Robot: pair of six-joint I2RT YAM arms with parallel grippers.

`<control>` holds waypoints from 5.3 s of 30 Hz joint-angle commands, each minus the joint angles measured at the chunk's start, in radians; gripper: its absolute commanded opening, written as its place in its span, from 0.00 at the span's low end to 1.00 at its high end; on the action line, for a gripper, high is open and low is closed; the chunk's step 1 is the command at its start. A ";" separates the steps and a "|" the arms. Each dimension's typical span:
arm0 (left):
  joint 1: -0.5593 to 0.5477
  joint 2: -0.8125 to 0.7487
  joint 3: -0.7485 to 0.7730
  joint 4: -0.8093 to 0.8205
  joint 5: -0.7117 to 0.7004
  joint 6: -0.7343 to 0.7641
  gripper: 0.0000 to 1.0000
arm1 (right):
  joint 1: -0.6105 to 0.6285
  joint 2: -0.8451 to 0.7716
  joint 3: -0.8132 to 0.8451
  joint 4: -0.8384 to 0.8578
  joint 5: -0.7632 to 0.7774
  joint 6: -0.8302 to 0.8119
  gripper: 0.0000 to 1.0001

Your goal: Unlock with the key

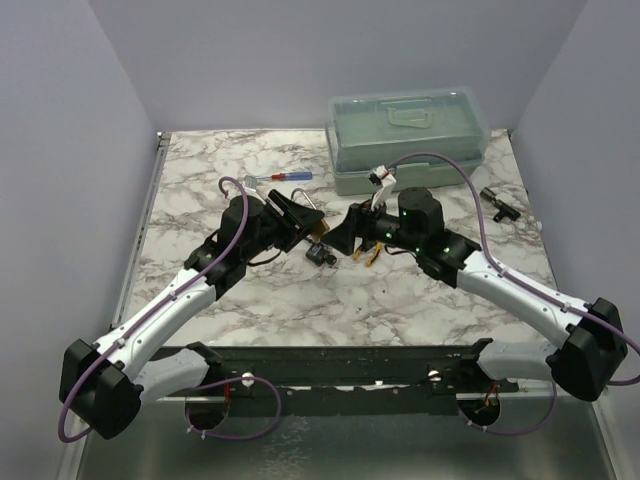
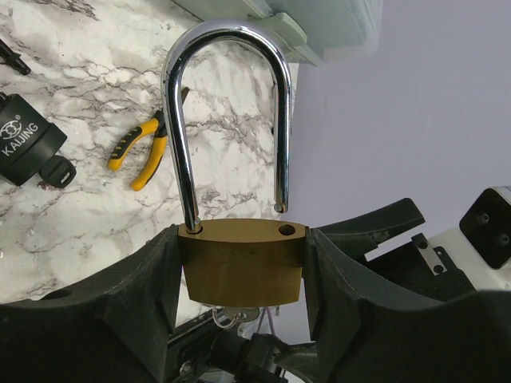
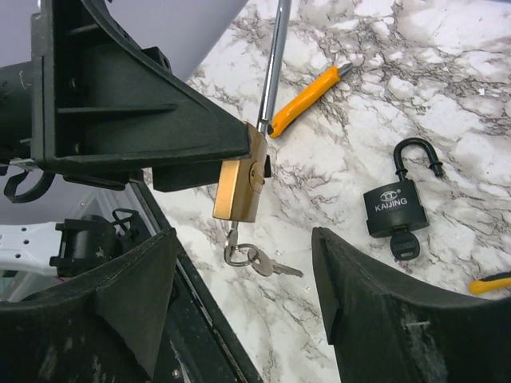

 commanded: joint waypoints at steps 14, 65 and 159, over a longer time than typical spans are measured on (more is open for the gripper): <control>-0.004 -0.004 0.009 0.046 -0.009 -0.052 0.00 | 0.029 0.135 0.127 0.056 0.078 0.058 0.66; 0.001 -0.411 -0.148 0.024 0.010 0.323 0.99 | 0.083 -0.121 0.030 0.024 0.135 0.110 0.00; 0.001 -0.613 0.005 -0.521 -0.367 0.672 0.99 | 0.087 0.337 0.040 0.229 0.019 0.228 0.00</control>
